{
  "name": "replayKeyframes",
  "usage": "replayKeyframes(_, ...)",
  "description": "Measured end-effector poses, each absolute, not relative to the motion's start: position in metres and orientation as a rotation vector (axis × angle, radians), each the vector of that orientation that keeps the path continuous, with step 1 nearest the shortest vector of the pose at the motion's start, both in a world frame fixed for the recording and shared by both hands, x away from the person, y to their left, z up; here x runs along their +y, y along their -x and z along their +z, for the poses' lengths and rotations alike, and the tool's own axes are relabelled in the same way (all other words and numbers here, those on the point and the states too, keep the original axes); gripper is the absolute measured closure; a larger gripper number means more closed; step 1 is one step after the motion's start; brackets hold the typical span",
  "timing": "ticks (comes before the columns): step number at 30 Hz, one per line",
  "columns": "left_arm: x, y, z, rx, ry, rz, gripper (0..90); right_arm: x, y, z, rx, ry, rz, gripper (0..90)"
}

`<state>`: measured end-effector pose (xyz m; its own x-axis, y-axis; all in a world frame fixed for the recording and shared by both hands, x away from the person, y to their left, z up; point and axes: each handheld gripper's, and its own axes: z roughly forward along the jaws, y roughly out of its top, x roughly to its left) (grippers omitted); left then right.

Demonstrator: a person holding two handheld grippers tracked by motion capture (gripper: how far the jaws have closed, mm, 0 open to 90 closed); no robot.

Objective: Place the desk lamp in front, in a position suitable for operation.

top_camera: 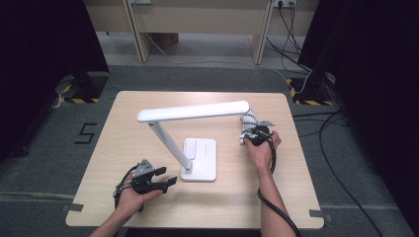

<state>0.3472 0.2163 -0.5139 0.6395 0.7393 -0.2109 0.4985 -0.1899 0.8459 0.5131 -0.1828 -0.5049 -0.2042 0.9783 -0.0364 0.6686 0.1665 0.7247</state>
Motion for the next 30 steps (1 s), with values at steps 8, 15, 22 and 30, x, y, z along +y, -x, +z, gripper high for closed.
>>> replayKeyframes(8,0.216,-0.347,-0.515,0.984,-1.854,0.298,34.8,-0.182,-0.515,-0.507,1.957,-1.566,0.825,47.8)
replayKeyframes(15,0.217,-0.347,-0.514,0.989,-1.85,0.301,34.8,-0.179,-0.513,-0.506,1.992,-1.562,0.846,68.0)
replayKeyframes(22,0.216,-0.347,-0.514,0.99,-1.85,0.299,35.0,-0.18,-0.508,-0.502,2.028,-1.558,0.82,74.2)
replayKeyframes(30,0.209,-0.348,-0.513,0.958,-1.872,0.298,39.3,-0.182,-0.494,-0.498,2.077,-1.544,0.823,77.3)
